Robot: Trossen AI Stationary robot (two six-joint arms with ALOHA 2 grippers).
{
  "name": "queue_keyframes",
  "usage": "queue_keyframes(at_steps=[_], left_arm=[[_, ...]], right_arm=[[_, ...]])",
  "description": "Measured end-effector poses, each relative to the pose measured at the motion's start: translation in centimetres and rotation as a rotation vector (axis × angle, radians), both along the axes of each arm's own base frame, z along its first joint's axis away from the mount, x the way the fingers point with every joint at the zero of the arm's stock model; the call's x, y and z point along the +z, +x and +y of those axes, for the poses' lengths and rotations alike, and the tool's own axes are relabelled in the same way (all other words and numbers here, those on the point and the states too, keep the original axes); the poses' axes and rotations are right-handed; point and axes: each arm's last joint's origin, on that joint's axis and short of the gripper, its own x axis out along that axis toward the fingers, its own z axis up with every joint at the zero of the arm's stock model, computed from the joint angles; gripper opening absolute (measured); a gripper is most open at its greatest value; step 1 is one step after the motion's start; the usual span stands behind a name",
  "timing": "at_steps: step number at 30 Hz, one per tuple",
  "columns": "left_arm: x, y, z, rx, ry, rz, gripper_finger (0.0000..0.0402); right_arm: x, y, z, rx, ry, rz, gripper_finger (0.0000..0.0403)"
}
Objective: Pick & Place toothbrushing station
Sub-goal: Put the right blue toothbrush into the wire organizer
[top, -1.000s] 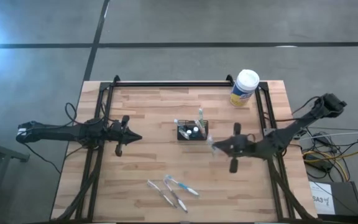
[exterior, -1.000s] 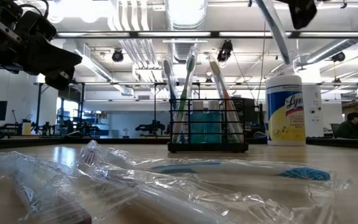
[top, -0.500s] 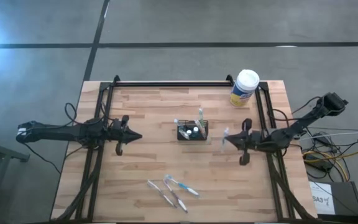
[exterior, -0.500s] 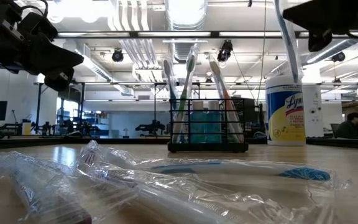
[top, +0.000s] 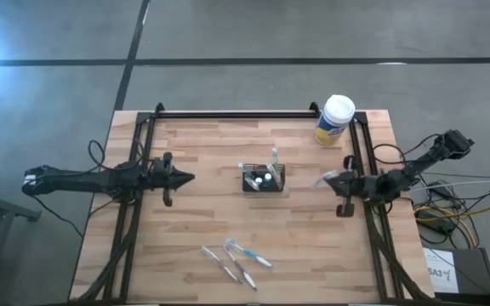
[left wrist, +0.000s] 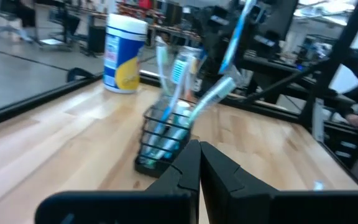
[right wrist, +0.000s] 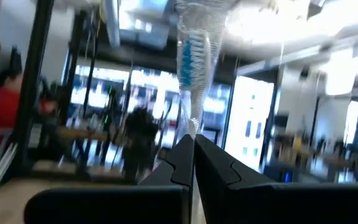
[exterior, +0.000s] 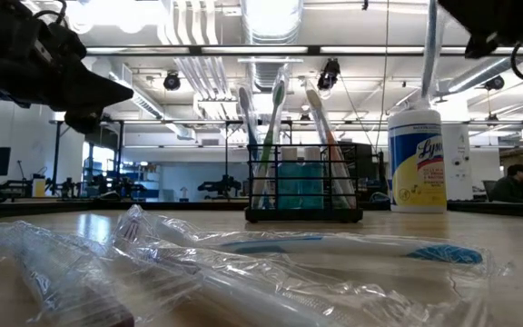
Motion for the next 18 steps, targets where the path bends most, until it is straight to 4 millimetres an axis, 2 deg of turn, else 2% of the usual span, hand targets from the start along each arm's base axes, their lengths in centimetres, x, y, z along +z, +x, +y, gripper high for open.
queue_keyframes(at_steps=[4,11,18], left_arm=[[0.0,0.0,0.1,0.042,0.004,-0.005,0.0007],[0.4,0.0,0.2,0.081,0.029,-0.035,0.0007],[0.5,0.0,0.2,0.082,0.038,-0.044,0.0007]], right_arm=[[1.7,-0.1,-0.5,-0.013,-0.048,-0.055,0.0008],[4.1,1.9,-1.3,0.043,-0.090,0.087,0.0008],[3.9,5.3,-2.8,0.080,-0.100,0.093,0.0008]])
